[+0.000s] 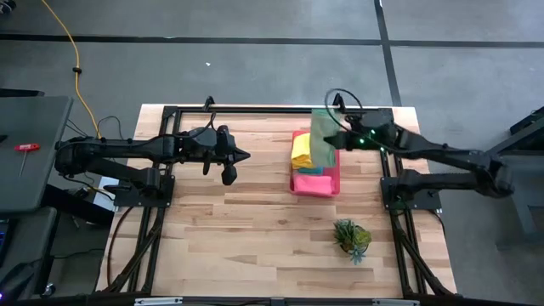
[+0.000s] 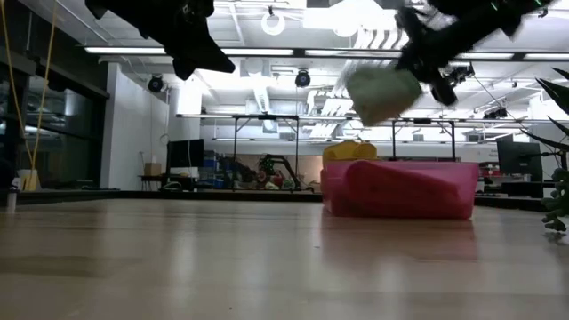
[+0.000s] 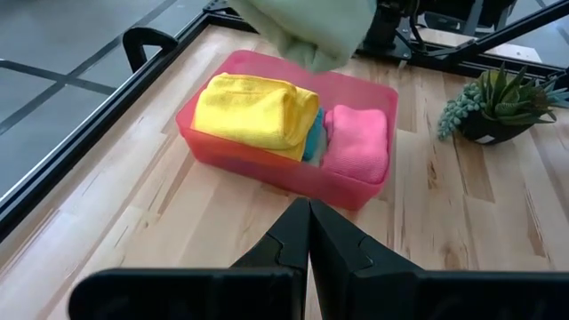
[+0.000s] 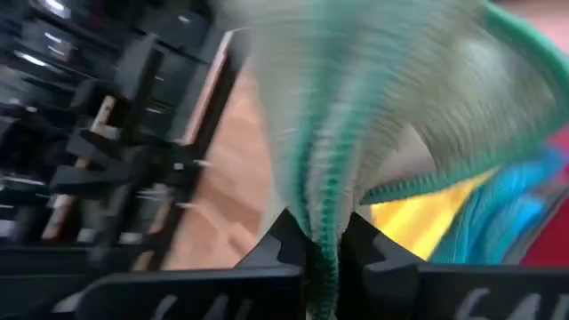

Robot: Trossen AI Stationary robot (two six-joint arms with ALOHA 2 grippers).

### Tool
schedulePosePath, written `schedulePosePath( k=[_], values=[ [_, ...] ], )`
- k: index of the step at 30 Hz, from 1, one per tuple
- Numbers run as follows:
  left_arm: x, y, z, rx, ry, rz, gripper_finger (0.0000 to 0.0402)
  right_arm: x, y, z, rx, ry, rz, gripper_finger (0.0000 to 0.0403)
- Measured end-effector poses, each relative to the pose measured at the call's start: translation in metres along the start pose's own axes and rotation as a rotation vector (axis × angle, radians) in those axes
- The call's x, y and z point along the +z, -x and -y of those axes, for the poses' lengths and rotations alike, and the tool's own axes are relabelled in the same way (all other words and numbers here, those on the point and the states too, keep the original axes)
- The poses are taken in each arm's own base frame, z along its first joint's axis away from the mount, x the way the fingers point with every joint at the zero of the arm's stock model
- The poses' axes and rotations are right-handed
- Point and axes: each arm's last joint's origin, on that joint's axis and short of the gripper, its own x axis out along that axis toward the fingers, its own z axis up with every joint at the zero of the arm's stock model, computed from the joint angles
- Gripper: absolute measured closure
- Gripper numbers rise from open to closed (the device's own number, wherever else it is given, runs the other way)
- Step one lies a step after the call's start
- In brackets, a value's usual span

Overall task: Fold microfiber towels
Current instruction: Put the folded light green microfiber cloth into the red bin

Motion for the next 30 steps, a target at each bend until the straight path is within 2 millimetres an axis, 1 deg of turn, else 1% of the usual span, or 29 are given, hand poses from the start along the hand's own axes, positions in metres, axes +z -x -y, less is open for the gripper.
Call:
schedulePosePath(
  k=[2,6,8,10,12,14,18,21,23,30],
  values=[
    [0.000,0.000,0.000,0.000,0.000,-0.001,0.0402,-0.013,0.000,0.021,0.066,-0.066,0.006,0.0402],
    [0.000,0.000,0.000,0.002,-0.003,0.000,0.0401,-0.026,0.003,0.047,0.293,-0.153,0.122,0.0402],
    [0.000,0.000,0.000,0.007,0.000,0.001,0.0401,-0.032,0.002,0.061,0.350,-0.212,0.173,0.0402],
    [0.000,0.000,0.000,0.008,0.000,0.001,0.0401,-0.039,-0.001,0.076,0.382,-0.275,0.184,0.0402],
    [0.000,0.000,0.000,0.009,0.004,0.001,0.0402,-0.041,-0.001,0.083,0.444,-0.297,0.218,0.0402],
    [0.000,0.000,0.000,0.009,0.016,0.002,0.0401,-0.040,0.002,0.086,0.489,-0.274,0.256,0.0402],
    [0.000,0.000,0.000,0.009,0.032,0.002,0.0401,-0.040,0.000,0.098,0.424,-0.233,0.225,0.0402],
    [0.000,0.000,0.000,0.011,0.041,0.002,0.0401,-0.044,-0.004,0.111,0.314,-0.301,0.144,0.0402],
    [0.000,0.000,0.000,0.011,0.041,0.003,0.0401,-0.047,-0.006,0.118,0.271,-0.336,0.071,0.0402],
    [0.001,0.000,-0.001,0.030,0.061,0.013,0.0401,-0.051,-0.016,0.133,0.224,-0.391,-0.084,0.0402]
  ],
)
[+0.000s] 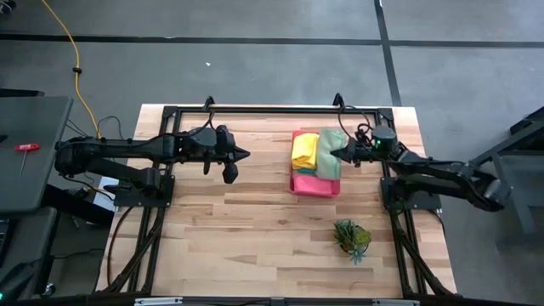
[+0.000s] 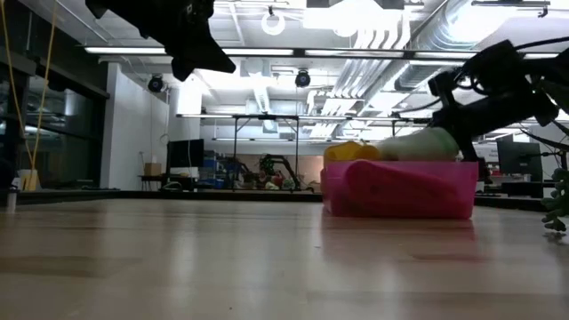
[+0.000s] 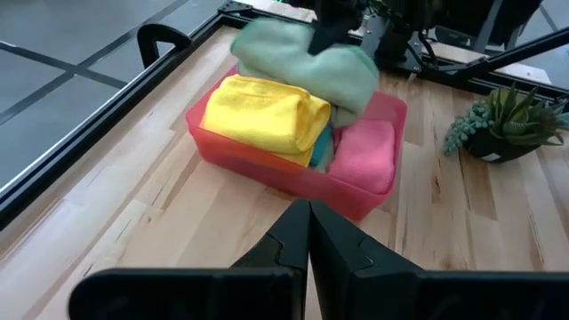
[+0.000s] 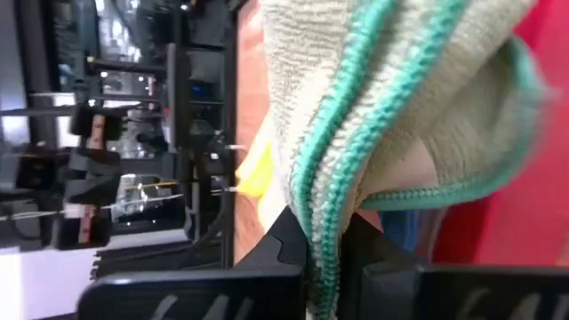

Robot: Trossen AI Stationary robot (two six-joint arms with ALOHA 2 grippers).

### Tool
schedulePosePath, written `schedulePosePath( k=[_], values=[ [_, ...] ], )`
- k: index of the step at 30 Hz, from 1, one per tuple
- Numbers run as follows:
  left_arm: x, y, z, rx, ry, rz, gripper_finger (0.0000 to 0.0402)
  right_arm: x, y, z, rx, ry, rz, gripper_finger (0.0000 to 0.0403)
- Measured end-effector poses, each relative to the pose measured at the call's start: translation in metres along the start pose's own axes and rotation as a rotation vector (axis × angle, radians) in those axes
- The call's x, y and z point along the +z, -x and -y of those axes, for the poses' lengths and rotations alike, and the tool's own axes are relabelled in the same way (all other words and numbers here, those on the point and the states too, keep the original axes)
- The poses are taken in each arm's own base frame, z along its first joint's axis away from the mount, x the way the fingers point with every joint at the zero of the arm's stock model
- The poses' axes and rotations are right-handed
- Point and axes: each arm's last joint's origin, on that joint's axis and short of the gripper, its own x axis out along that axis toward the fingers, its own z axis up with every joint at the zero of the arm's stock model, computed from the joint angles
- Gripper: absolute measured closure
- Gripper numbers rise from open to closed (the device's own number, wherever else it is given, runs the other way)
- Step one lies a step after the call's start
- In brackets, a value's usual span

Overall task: Fold microfiber towels
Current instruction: Put the folded light green microfiber cloth into the red bin

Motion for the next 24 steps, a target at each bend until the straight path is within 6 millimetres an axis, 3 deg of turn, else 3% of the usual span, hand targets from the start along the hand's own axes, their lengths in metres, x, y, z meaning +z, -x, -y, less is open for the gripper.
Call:
schedulePosePath(
  k=[3,8,17,24],
  values=[
    [0.000,0.000,0.000,0.000,0.002,0.000,0.0401,0.002,-0.004,0.003,-0.006,-0.032,-0.004,0.0402],
    [0.000,0.000,0.000,0.003,0.015,0.001,0.0401,0.010,-0.009,-0.009,0.119,-0.030,0.038,0.0402],
    [0.000,0.000,0.000,0.007,0.015,0.001,0.0401,0.007,-0.026,0.012,-0.038,-0.111,-0.032,0.0402],
    [0.000,0.000,0.000,0.007,0.015,0.001,0.0401,0.011,-0.027,0.021,-0.082,-0.117,-0.027,0.0400]
  ],
)
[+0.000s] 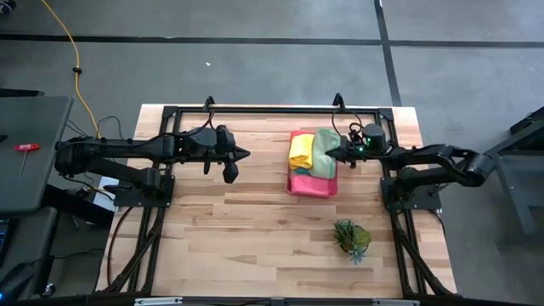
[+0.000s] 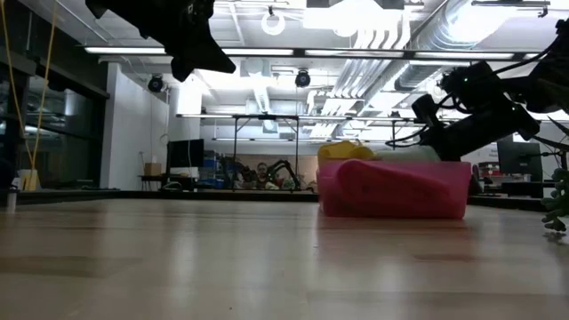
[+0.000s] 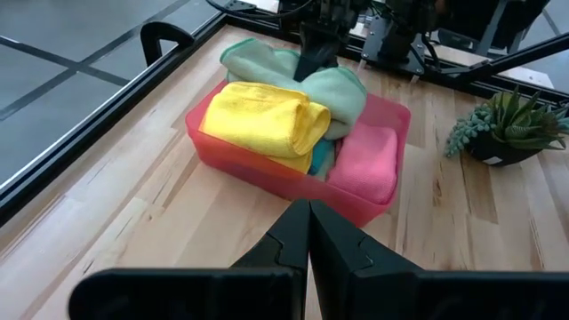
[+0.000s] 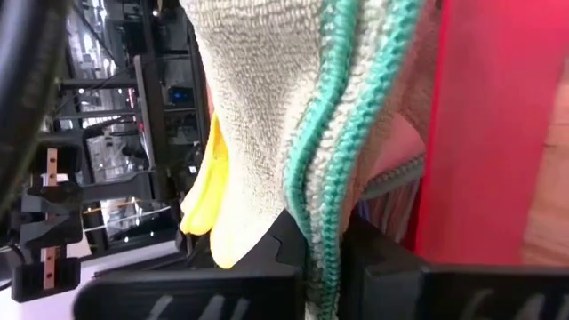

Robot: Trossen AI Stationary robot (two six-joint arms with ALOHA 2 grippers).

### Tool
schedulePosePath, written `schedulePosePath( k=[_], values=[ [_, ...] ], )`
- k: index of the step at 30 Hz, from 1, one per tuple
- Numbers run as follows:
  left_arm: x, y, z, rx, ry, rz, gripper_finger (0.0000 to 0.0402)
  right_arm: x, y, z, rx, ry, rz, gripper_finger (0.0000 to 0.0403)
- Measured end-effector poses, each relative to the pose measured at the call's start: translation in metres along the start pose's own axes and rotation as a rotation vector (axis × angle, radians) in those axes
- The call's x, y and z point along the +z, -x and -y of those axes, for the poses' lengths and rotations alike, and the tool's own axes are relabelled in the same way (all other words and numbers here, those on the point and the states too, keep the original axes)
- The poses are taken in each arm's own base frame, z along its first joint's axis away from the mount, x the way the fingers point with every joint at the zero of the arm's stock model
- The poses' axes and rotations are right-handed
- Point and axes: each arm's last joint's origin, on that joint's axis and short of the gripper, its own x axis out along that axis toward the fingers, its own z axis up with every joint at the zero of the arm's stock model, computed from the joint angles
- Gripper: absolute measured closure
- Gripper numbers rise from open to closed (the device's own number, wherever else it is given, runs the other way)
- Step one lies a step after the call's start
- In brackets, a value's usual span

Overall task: Fold microfiber towels
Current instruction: Put the folded light green microfiber cloth into the red bin

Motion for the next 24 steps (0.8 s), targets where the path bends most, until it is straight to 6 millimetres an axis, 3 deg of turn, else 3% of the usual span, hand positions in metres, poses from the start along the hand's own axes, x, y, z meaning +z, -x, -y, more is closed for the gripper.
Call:
schedulePosePath(
  k=[9,19,24],
  values=[
    [0.0001,0.0000,-0.0007,0.024,-0.001,0.004,0.0401,0.0019,0.0016,0.0013,-0.005,-0.010,0.006,0.0372],
    [0.0001,0.0000,-0.0008,0.026,-0.008,0.004,0.0401,0.0018,0.0020,-0.0002,0.017,0.026,-0.028,0.0263],
    [0.0001,0.0000,-0.0007,0.026,-0.008,0.004,0.0401,0.0025,0.0035,0.0007,0.029,0.019,-0.068,0.0245]
  ],
)
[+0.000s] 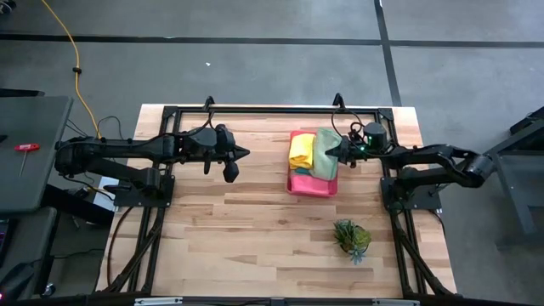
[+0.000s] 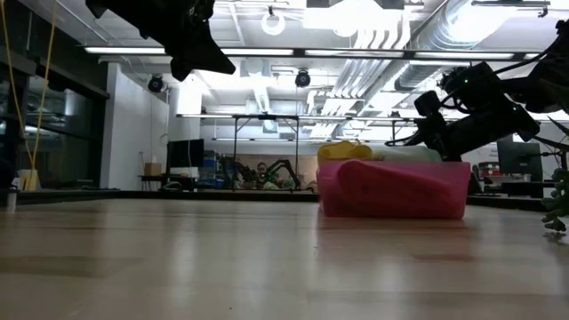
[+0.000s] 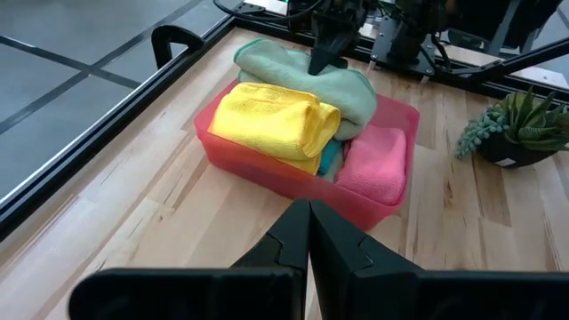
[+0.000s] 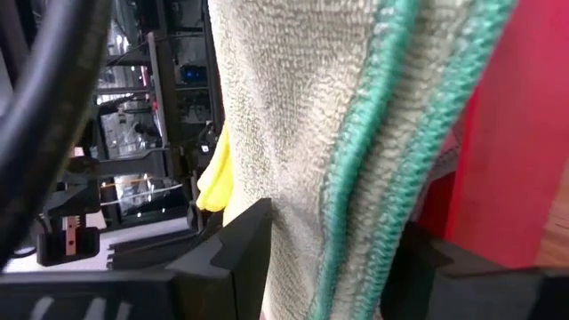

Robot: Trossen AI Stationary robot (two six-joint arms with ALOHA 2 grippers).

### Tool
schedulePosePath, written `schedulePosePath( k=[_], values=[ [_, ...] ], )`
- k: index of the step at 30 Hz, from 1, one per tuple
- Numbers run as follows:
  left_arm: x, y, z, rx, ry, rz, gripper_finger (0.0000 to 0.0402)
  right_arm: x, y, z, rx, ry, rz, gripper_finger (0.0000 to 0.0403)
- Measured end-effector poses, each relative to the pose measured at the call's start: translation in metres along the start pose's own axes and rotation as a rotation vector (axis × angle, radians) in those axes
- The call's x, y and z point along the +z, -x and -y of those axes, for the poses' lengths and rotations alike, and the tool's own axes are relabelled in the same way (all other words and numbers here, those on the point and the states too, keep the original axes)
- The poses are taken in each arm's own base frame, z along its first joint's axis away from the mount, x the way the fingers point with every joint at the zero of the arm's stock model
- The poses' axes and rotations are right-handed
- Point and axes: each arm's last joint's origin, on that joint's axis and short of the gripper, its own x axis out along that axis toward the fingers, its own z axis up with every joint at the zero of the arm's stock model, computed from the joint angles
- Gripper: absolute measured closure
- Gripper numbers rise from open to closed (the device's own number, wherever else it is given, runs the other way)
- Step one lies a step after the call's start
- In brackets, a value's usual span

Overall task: Fold microfiber towels
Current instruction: Put the folded light green microfiber cloth into the red bin

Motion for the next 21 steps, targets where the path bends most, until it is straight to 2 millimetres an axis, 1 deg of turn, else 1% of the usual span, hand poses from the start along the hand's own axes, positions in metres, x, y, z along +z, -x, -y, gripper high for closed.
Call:
schedulePosePath(
  k=[2,5,8,13,17,21],
  values=[
    [0.000,0.000,0.000,0.000,0.001,0.000,0.0401,0.000,0.000,0.000,-0.001,-0.001,-0.002,0.0245],
    [0.000,0.000,0.000,0.000,0.000,0.000,0.0401,0.004,-0.002,-0.006,-0.010,-0.004,-0.014,0.0244],
    [0.000,0.000,0.000,0.000,0.000,0.000,0.0401,0.012,-0.006,-0.019,-0.035,0.021,-0.035,0.0244],
    [0.000,0.000,0.000,0.000,0.000,-0.001,0.0401,0.022,-0.007,-0.041,-0.229,0.113,-0.110,0.0244],
    [0.000,0.000,0.000,0.000,-0.015,-0.002,0.0401,0.030,-0.002,-0.063,-0.410,0.215,-0.093,0.0244],
    [0.000,0.000,0.000,0.000,-0.019,-0.003,0.0401,0.036,0.003,-0.086,-0.467,0.301,-0.087,0.0244]
  ],
)
